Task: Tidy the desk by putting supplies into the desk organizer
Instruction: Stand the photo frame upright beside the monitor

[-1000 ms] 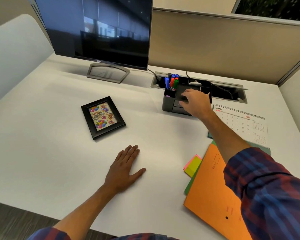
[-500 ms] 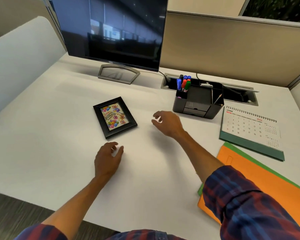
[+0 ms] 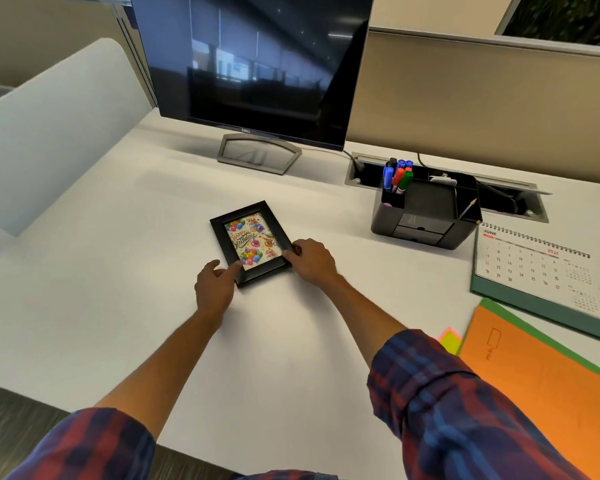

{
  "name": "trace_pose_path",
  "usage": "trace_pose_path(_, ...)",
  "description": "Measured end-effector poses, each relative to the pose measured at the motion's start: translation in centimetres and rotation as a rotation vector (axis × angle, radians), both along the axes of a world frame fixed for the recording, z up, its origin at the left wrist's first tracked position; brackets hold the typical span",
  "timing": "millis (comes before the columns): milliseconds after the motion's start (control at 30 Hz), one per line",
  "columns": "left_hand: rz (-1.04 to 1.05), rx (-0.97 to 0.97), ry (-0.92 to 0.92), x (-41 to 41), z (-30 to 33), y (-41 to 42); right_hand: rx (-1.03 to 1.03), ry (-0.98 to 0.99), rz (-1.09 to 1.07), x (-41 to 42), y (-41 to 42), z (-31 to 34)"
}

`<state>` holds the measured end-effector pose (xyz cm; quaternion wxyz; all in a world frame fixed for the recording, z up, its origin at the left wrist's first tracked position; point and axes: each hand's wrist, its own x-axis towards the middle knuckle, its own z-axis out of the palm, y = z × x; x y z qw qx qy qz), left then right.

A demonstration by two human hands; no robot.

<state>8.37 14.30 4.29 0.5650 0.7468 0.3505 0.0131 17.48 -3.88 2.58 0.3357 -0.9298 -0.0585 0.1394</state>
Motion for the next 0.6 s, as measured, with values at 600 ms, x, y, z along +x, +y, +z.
trace_pose_path(600,-0.074,-0.189,-0.034,3.8,2.4,3.5,0.538,0.270,-0.112,2.9,2.8,1.9)
